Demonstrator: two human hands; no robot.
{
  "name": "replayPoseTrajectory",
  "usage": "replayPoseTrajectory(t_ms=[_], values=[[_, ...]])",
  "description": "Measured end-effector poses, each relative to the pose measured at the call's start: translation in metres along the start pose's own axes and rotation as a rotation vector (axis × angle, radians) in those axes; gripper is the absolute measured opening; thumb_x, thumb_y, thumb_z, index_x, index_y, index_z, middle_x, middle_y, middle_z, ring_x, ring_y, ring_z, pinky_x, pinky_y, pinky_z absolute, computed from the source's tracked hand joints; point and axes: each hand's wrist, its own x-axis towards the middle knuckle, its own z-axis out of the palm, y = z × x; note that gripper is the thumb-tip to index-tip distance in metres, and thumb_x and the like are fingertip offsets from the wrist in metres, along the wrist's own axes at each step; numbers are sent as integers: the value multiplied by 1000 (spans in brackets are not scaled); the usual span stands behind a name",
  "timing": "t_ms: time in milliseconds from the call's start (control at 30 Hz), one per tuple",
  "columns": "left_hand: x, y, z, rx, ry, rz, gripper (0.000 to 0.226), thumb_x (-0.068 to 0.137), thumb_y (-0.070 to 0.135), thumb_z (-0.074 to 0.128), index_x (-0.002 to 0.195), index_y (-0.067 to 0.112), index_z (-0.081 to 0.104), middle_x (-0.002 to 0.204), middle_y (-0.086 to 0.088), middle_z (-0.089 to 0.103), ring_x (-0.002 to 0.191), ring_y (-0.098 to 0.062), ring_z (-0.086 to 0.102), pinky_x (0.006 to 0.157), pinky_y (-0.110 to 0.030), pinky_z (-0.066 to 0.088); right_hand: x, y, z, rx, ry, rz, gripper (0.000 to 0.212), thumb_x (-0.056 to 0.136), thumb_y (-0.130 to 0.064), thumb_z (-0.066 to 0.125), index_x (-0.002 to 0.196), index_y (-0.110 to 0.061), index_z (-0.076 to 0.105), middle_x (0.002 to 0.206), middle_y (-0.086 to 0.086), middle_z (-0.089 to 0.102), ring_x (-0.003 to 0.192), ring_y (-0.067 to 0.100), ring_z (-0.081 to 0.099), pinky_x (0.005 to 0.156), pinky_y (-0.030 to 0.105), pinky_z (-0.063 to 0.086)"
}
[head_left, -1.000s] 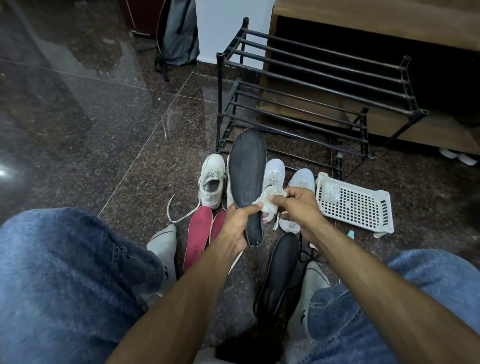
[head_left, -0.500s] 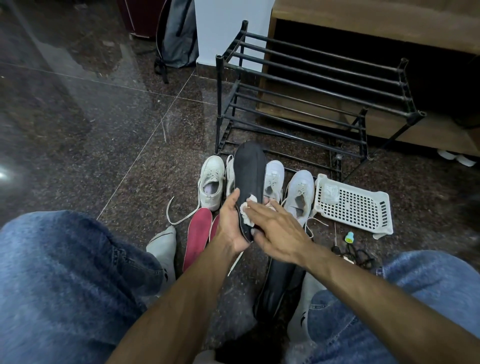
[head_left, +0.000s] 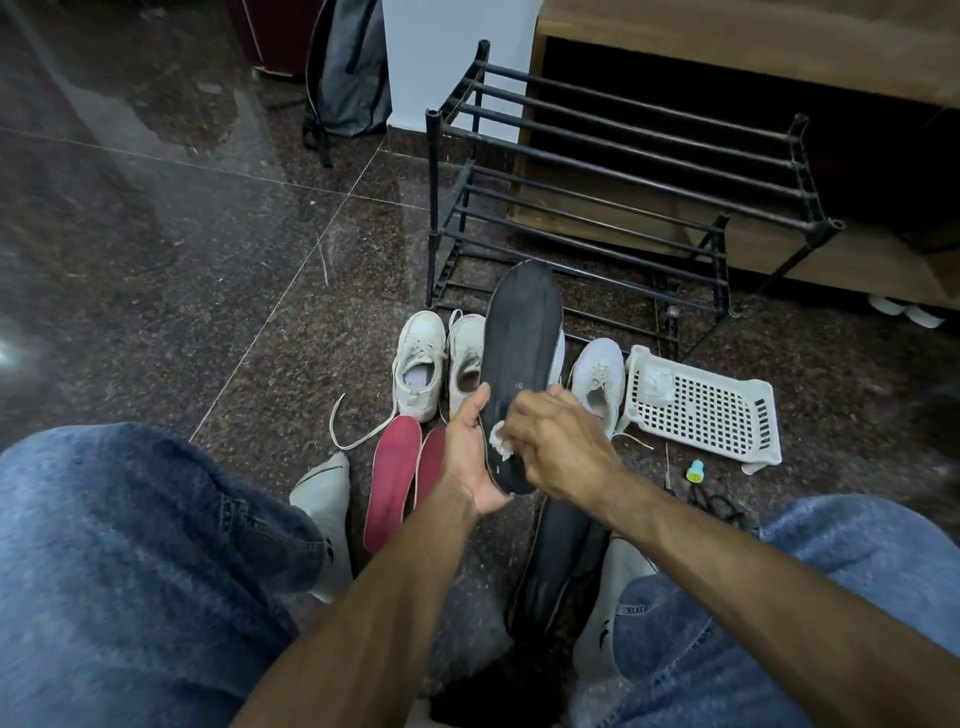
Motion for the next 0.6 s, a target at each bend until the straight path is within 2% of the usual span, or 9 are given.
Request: replayPoseTrajectory(t_ms=[67, 100, 167, 233, 333, 400, 467, 533, 600], values=[[-1, -7, 4, 1, 15, 21, 49, 89, 49, 49, 110, 10, 70, 112, -13, 66, 102, -27, 62, 93, -40, 47, 18, 12, -6, -41, 45, 138, 10, 85, -12, 66, 89, -18, 72, 89, -1, 59, 87, 22, 57, 75, 31, 28], [-1, -10, 6, -6, 19, 23, 46, 91, 48, 47, 109, 12, 70, 110, -13, 66, 102, -27, 62, 95, -41, 46, 26, 18, -8, -30, 73, 213, 10, 90, -17, 62, 93, -20, 71, 92, -3, 60, 92, 20, 56, 77, 30, 24], [-2, -10, 9, -30, -5, 20, 48, 94, 49, 44, 111, 12, 69, 112, -14, 67, 102, -29, 64, 94, -42, 47, 33, 24, -9, 19, 105, 299, 10, 91, -21, 62, 93, -22, 72, 92, -5, 63, 94, 18, 58, 81, 31, 25], [0, -4, 4, -25, -17, 30, 53, 94, 51, 43, 113, 9, 69, 110, -16, 68, 100, -30, 66, 91, -42, 51, 24, 17, -8, 66, 37, 254, 8, 87, -19, 65, 88, -22, 72, 89, -6, 65, 88, 19, 60, 85, 34, 30], [3, 6, -1, 15, -16, 24, 69, 93, 55, 41, 133, 1, 55, 134, -21, 55, 122, -32, 55, 112, -45, 34, -4, -5, -3, 179, -113, 102, 7, 83, -18, 69, 80, -23, 72, 82, -10, 63, 80, 16, 56, 87, 34, 29], [7, 6, -2, 29, 10, 18, 70, 93, 57, 41, 129, -1, 58, 130, -20, 58, 120, -31, 56, 114, -43, 32, -6, -5, -3, 141, -106, 85, 7, 84, -18, 68, 79, -22, 69, 82, -10, 62, 81, 15, 56, 83, 31, 23], [8, 3, 3, 12, 15, 12, 65, 91, 56, 44, 128, 5, 60, 121, -17, 63, 112, -30, 58, 109, -43, 37, 7, 4, -5, 66, -3, 165, 8, 88, -18, 63, 83, -23, 67, 87, -9, 63, 85, 15, 56, 79, 29, 19], [7, -3, 5, 23, 34, 12, 54, 92, 53, 45, 122, 11, 64, 113, -15, 66, 103, -29, 64, 98, -41, 45, 22, 17, -9, 51, 93, 285, 7, 89, -20, 62, 86, -24, 68, 91, -8, 65, 89, 17, 59, 82, 32, 24], [3, -4, 6, 23, 39, 17, 49, 94, 51, 44, 113, 13, 68, 103, -14, 70, 91, -27, 69, 87, -38, 51, 31, 24, -8, 54, 121, 373, 8, 90, -25, 61, 90, -24, 69, 93, -7, 67, 91, 17, 61, 86, 34, 27]])
